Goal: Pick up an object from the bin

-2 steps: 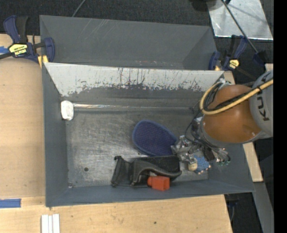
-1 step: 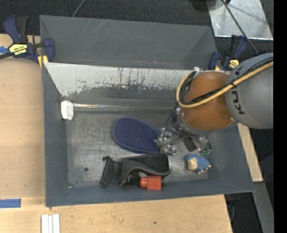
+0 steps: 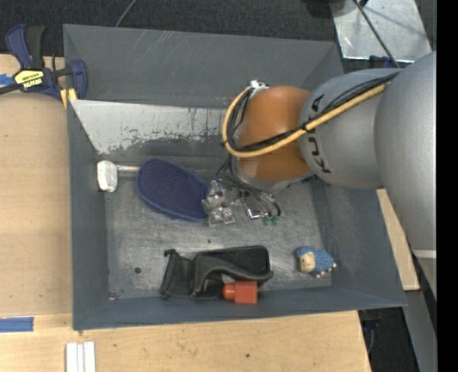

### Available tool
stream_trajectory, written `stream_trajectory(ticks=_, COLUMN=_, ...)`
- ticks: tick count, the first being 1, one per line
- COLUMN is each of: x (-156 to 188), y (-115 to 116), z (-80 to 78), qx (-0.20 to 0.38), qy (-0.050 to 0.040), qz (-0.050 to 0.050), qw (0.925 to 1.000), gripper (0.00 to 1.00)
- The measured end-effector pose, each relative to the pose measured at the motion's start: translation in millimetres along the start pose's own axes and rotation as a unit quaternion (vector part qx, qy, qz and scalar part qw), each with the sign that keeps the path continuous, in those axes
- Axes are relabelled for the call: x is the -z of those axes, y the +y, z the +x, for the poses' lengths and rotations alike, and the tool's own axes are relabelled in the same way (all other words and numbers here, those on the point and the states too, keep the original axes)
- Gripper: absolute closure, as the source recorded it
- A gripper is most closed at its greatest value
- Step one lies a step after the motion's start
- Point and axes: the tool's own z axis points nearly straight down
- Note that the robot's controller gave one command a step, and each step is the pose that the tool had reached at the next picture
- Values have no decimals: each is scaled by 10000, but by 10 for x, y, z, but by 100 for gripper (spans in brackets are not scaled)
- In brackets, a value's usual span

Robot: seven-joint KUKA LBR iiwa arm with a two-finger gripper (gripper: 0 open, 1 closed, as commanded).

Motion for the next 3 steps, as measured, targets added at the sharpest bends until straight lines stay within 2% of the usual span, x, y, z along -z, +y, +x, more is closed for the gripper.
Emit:
stream_trajectory(ticks=1, x=-46, y=15, z=43, qx=13, qy=70, qz=-12, qw=10000, gripper=0)
stream_trajectory(ticks=2, x=88, y=-199, z=119, qx=-612, qy=94, qz=-8, qw=9981, gripper=0)
stream_trajectory(ticks=3, x=81, y=175, z=452, qx=-1504, qy=-146, qz=-18, qw=9885, gripper=0)
